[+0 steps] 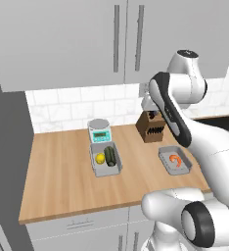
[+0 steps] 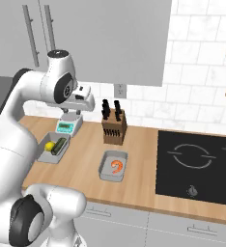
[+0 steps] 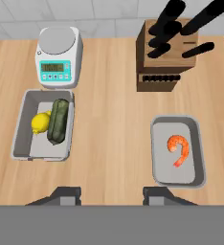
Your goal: Take the meat container that has the shrimp and place it on the second highest rack of the freezer. Then take the vegetable container that has the lemon and cucumber and place it on the highest rack of the freezer.
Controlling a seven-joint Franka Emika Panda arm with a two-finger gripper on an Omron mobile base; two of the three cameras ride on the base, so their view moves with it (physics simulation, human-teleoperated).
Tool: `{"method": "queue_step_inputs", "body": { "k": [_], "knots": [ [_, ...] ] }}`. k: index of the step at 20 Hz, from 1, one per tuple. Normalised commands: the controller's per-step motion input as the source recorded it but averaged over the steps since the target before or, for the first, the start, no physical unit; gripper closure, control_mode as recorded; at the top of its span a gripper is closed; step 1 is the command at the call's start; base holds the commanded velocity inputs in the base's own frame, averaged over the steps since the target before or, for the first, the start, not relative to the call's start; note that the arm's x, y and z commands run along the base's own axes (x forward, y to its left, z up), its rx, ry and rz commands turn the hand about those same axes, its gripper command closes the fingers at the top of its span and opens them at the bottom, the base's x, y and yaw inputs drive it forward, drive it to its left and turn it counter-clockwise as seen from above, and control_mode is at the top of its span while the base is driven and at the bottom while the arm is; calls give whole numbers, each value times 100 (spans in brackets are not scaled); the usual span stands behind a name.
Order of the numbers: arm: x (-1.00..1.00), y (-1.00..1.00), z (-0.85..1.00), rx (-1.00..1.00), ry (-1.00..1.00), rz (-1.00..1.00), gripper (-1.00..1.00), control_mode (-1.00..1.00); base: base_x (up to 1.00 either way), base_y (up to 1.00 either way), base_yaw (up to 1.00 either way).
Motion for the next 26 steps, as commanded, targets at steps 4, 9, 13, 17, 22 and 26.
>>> {"method": "queue_step_inputs", "body": {
  "k": [4, 9, 13, 17, 22, 26],
  "knots": [
    [-37, -13, -1, 1, -6, 0, -100, -100, 0, 0, 0],
    [-73, -38, -17, 0, -8, -7, -100, -100, 0, 0, 0],
    [-58, -44, -19, 0, 0, -25, -100, -100, 0, 0, 0],
    [-37, -51, -25, 8, 0, -43, -100, -100, 0, 0, 0],
    [0, -12, -30, 6, 1, -54, -100, -100, 0, 0, 0],
    [-3, -17, -29, 9, 0, -48, -100, -100, 0, 0, 0]
  ]
}}
